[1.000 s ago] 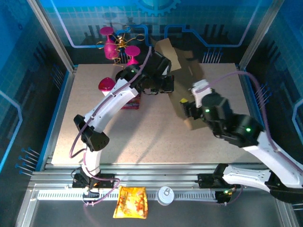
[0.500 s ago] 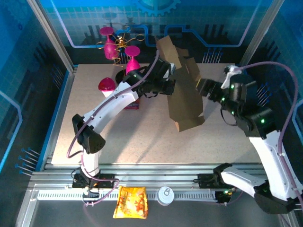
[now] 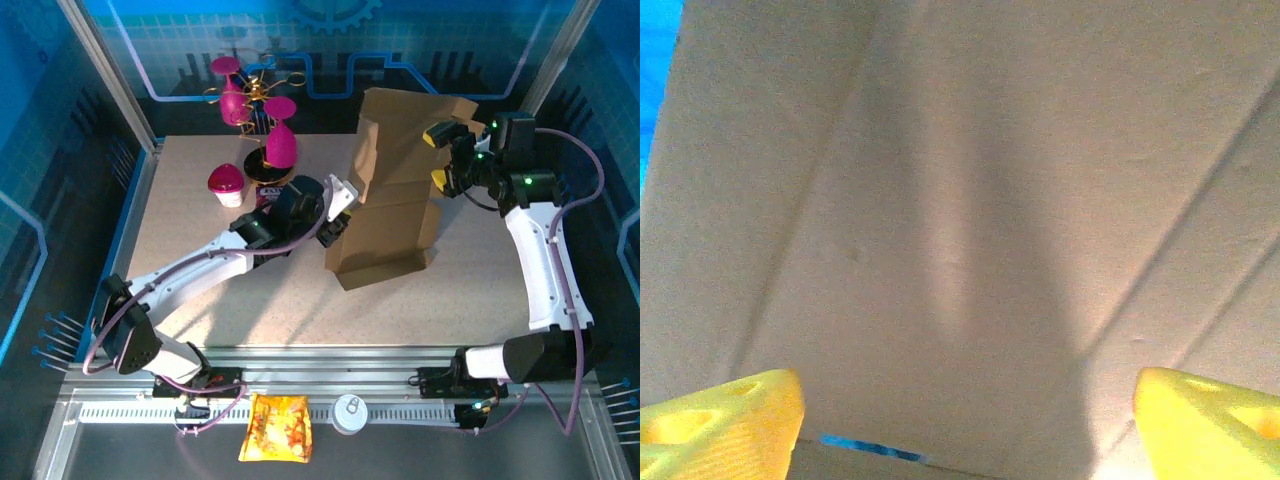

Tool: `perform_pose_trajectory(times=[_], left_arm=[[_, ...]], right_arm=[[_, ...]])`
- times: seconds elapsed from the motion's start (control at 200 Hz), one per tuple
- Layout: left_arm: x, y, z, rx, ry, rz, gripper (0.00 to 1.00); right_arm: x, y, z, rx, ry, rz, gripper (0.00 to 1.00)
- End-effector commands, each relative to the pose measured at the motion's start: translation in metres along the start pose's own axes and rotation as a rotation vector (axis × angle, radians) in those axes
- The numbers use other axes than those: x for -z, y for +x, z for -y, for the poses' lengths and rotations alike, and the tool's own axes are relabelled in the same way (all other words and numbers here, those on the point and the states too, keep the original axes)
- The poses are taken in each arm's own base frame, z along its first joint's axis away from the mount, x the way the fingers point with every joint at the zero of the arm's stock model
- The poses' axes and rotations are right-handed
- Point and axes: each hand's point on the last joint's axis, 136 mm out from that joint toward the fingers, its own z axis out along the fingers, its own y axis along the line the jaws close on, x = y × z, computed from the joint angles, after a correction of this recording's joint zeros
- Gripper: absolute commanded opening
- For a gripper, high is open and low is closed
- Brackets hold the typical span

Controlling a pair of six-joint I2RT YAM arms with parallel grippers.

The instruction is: Fold the paper box

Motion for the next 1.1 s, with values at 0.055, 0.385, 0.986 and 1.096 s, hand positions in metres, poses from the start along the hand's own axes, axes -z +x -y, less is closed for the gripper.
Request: perform_pose_trajectory(times=[0.055, 0.385, 0.986, 1.096], left_arm=[[0.002, -0.01, -0.008, -0.162, -0.074, 0.113, 0.0], [-0.003, 0.008, -0.009, -0.21, -0.11, 0.084, 0.0], [-0.013, 0.034, -0.022, -0.358, -0.247, 0.057, 0.0], [-0.015, 0.033, -0.022, -0.363, -0.246, 0.061, 0.0]], right_arm=[[0.016, -0.005, -0.058, -0.083, -0.159, 0.0, 0.91], [0.006, -0.011, -0.047, -0.218, -0.105, -0.038, 0.86], [-0.015, -0.012, -0.035, -0.288, -0.022, -0.112, 0.73], [-0.025, -0.019, -0.029, -0.31, -0.021, -0.105, 0.71]])
